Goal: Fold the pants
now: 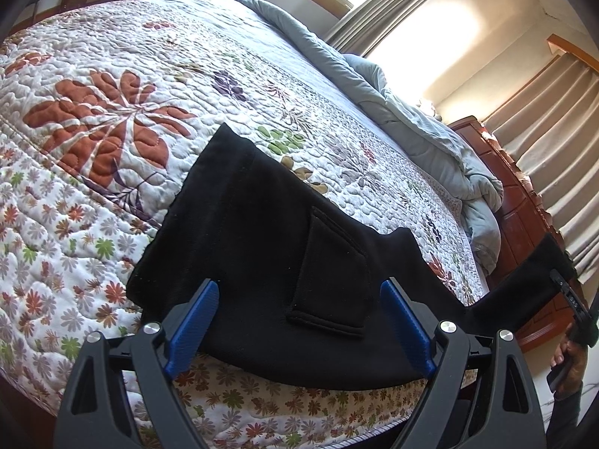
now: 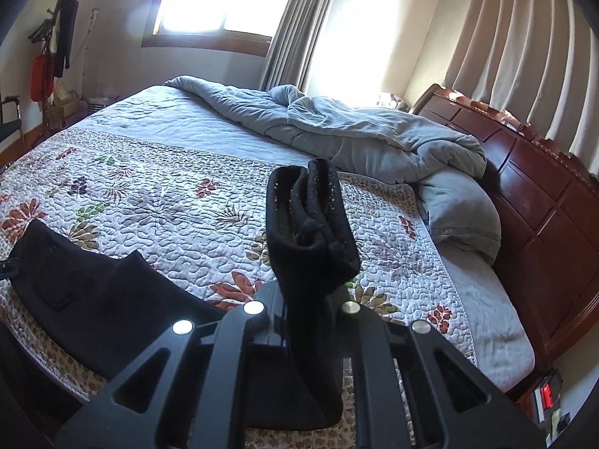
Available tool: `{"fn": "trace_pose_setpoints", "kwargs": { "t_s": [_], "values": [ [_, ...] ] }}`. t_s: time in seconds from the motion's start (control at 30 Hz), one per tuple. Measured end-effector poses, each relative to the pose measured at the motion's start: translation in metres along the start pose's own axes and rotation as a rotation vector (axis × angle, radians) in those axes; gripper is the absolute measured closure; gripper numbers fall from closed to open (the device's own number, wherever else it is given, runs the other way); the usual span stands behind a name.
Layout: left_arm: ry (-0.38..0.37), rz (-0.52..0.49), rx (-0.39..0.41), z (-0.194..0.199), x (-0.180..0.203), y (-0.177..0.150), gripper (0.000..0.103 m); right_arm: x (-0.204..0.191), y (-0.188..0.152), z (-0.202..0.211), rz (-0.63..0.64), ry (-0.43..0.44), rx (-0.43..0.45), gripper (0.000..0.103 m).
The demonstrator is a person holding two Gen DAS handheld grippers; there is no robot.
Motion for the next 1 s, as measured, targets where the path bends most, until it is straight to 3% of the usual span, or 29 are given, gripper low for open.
{"fn": "trace_pose_setpoints", "kwargs": {
  "t_s": [0.6,1.0],
  "values": [
    [-0.011,0.021,0.018,0.008,-0.004,0.003,0.014,-0.048,-0.01,-0.023,0.185,0.001,-0.018,0.094],
    [-0.033,0.039,0.04,0.015,-0.008,0.006,0.014,-0.129,-0.054,-0.057,0.492,-0.005,-0.078,0.094]
  ]
}}
Point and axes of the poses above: each gripper's, at about its wrist camera, not at the fingertips, and z roughly against the way its jaws point, x to its right, y to its top, the point moved 8 cm from there along -z, roughly the way its jaws point, and after that the axes turned 2 degrees about y, right-handed, at the moved point
